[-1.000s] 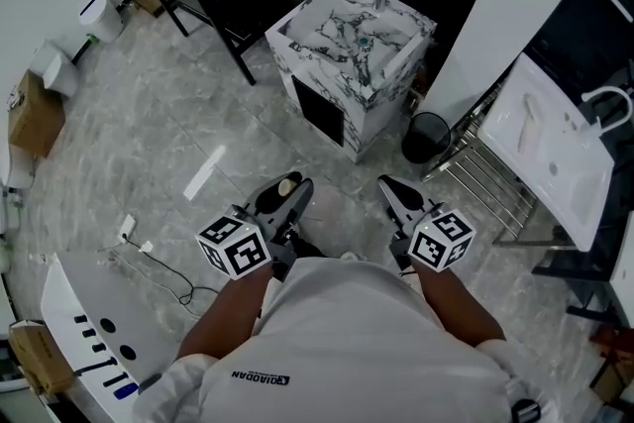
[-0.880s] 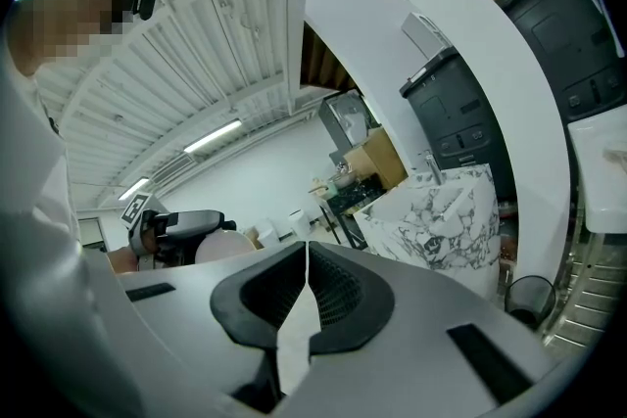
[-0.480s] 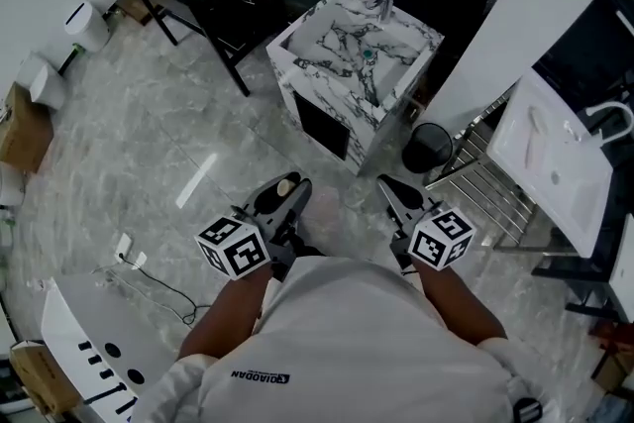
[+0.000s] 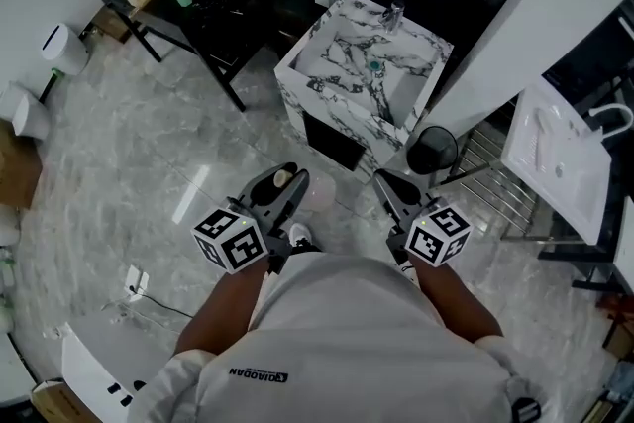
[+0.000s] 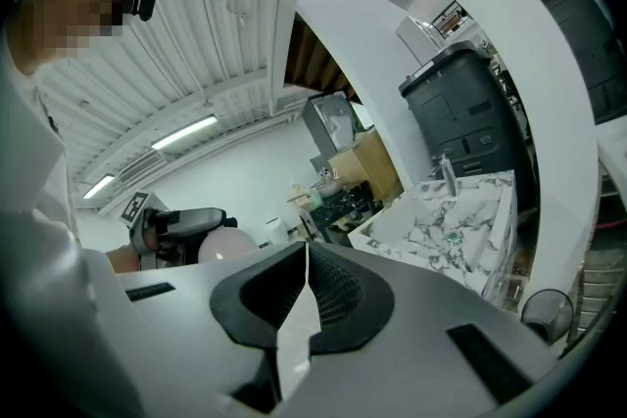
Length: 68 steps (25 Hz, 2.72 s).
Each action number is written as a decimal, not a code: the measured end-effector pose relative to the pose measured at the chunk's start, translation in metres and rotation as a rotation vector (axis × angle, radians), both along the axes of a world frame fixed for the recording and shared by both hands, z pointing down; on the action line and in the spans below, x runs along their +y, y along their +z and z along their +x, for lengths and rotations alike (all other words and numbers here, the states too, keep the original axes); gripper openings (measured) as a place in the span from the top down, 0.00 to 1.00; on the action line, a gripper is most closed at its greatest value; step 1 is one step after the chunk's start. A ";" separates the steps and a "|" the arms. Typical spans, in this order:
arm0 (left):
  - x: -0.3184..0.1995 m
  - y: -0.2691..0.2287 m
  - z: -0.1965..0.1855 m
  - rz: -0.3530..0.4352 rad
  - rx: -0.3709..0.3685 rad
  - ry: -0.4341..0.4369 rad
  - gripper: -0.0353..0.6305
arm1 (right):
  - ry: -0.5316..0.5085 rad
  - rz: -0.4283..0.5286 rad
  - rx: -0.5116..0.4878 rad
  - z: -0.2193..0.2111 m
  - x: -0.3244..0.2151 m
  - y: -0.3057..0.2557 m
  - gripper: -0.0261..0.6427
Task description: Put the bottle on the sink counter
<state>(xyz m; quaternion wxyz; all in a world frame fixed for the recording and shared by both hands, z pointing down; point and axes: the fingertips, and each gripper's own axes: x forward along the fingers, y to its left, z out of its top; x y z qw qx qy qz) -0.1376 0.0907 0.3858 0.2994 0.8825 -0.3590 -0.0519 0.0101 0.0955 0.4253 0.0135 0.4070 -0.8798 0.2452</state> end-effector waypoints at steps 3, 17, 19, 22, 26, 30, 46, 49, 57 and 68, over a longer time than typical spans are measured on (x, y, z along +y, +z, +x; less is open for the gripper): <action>-0.022 0.002 -0.021 0.013 -0.019 0.039 0.75 | 0.036 -0.002 0.011 -0.021 -0.018 0.001 0.90; -0.087 0.016 -0.094 0.021 -0.020 0.134 0.75 | 0.146 -0.026 0.057 -0.087 -0.063 0.009 0.90; -0.090 0.018 -0.097 0.016 -0.017 0.143 0.75 | 0.157 -0.027 0.063 -0.089 -0.065 0.008 0.90; -0.098 0.018 -0.096 0.014 -0.009 0.154 0.75 | 0.177 -0.025 0.066 -0.086 -0.068 0.005 0.90; -0.106 0.019 -0.093 0.017 -0.002 0.163 0.75 | 0.197 -0.029 0.068 -0.080 -0.073 0.008 0.90; -0.118 0.022 -0.092 0.014 -0.007 0.161 0.75 | 0.205 -0.025 0.055 -0.077 -0.087 0.010 0.90; -0.213 0.026 -0.062 0.025 -0.066 0.193 0.75 | 0.226 -0.001 0.002 -0.054 -0.188 0.015 0.90; -0.237 0.025 -0.049 0.026 -0.077 0.208 0.75 | 0.242 -0.003 0.001 -0.040 -0.209 0.014 0.90; -0.301 0.027 -0.009 0.042 -0.113 0.236 0.75 | 0.273 -0.012 0.000 0.001 -0.267 0.018 0.90; -0.376 0.021 0.030 0.075 -0.178 0.224 0.75 | 0.270 0.000 -0.021 0.039 -0.341 0.014 0.90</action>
